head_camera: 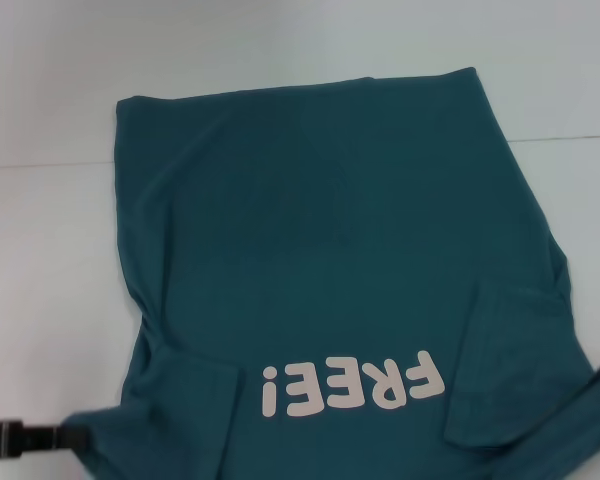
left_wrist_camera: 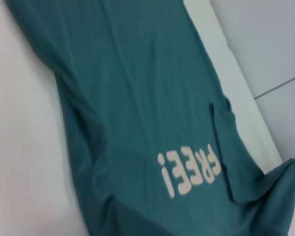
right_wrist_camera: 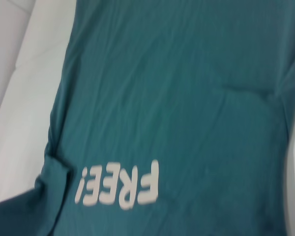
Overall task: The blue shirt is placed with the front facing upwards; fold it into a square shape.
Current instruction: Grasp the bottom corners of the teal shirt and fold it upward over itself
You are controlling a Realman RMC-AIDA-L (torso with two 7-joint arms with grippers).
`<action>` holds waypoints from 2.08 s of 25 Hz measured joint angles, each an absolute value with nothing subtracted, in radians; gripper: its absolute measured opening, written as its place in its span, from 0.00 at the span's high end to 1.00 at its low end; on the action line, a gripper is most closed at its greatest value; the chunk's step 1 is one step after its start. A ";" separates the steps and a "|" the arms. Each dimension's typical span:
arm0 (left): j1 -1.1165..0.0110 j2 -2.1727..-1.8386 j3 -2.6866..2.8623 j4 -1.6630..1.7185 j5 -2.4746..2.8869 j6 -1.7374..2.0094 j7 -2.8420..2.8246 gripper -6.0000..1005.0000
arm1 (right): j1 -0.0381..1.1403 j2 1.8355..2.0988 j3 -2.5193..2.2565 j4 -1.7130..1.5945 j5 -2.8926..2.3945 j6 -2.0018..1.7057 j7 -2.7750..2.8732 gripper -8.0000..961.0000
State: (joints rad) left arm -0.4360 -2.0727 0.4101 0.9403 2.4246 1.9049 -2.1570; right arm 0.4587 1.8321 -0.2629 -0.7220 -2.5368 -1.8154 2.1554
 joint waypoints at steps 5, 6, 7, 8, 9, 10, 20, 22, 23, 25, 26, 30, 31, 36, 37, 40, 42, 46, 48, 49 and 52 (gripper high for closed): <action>-0.503 -2.046 0.403 0.911 2.427 1.884 -2.177 0.97 | 0.499 1.827 -0.259 -0.715 -2.516 -1.780 2.189 0.96; -0.516 -2.039 0.403 0.901 2.428 1.876 -2.179 0.97 | 0.505 1.826 -0.259 -0.714 -2.510 -1.777 2.192 0.96; -0.525 -2.035 0.402 0.894 2.429 1.870 -2.180 0.97 | 0.510 1.825 -0.259 -0.714 -2.506 -1.771 2.195 0.96; -0.536 -2.029 0.400 0.884 2.431 1.862 -2.180 0.97 | 0.517 1.824 -0.258 -0.714 -2.501 -1.766 2.199 0.96; -0.546 -2.023 0.399 0.874 2.432 1.855 -2.181 0.97 | 0.522 1.823 -0.258 -0.714 -2.499 -1.758 2.204 0.96; -0.556 -2.018 0.398 0.864 2.433 1.846 -2.182 0.97 | 0.527 1.823 -0.258 -0.713 -2.496 -1.749 2.210 0.96; -0.646 -1.970 0.396 0.779 2.433 1.762 -2.190 0.97 | 0.565 1.814 -0.261 -0.713 -2.407 -1.715 2.253 0.96; -0.656 -1.966 0.396 0.774 2.433 1.745 -2.191 0.97 | 0.571 1.813 -0.259 -0.707 -2.398 -1.701 2.256 0.96; -0.661 -1.964 0.396 0.770 2.433 1.733 -2.191 0.97 | 0.574 1.813 -0.259 -0.702 -2.389 -1.693 2.258 0.96; -0.672 -1.960 0.396 0.760 2.433 1.711 -2.191 0.97 | 0.582 1.813 -0.260 -0.691 -2.367 -1.670 2.261 0.96; -0.677 -1.957 0.396 0.754 2.433 1.700 -2.191 0.97 | 0.586 1.812 -0.261 -0.687 -2.357 -1.658 2.265 0.96; -0.711 -1.946 0.405 0.726 2.433 1.654 -2.187 0.98 | 0.613 1.813 -0.268 -0.679 -2.339 -1.610 2.279 0.96; -0.717 -1.944 0.406 0.720 2.433 1.645 -2.187 0.98 | 0.621 1.814 -0.268 -0.676 -2.339 -1.604 2.280 0.96; -0.747 -1.932 0.408 0.698 2.433 1.594 -2.186 0.98 | 0.657 1.819 -0.270 -0.670 -2.337 -1.568 2.283 0.96; -0.750 -1.932 0.408 0.698 2.432 1.588 -2.187 0.98 | 0.662 1.820 -0.270 -0.670 -2.337 -1.556 2.283 0.96; -0.765 -1.929 0.408 0.694 2.432 1.557 -2.190 0.98 | 0.676 1.823 -0.270 -0.666 -2.333 -1.523 2.283 0.96; -0.777 -1.925 0.408 0.679 2.430 1.528 -2.191 0.98 | 0.683 1.824 -0.270 -0.659 -2.326 -1.501 2.284 0.96; -0.796 -1.921 0.408 0.653 2.427 1.477 -2.188 0.98 | 0.695 1.824 -0.271 -0.646 -2.300 -1.454 2.283 0.96; -0.804 -1.921 0.408 0.640 2.426 1.442 -2.185 0.98 | 0.698 1.824 -0.272 -0.645 -2.286 -1.434 2.283 0.96; -0.808 -1.920 0.408 0.634 2.426 1.430 -2.183 0.98 | 0.699 1.824 -0.275 -0.639 -2.267 -1.415 2.283 0.96; -0.821 -1.919 0.408 0.618 2.425 1.392 -2.176 0.98 | 0.700 1.824 -0.279 -0.633 -2.249 -1.392 2.284 0.96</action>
State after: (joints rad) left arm -0.8209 -1.9192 0.4080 0.6180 2.4248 1.3922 -2.1757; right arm 0.6999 1.8239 -0.2791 -0.6334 -2.2487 -1.3921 2.2836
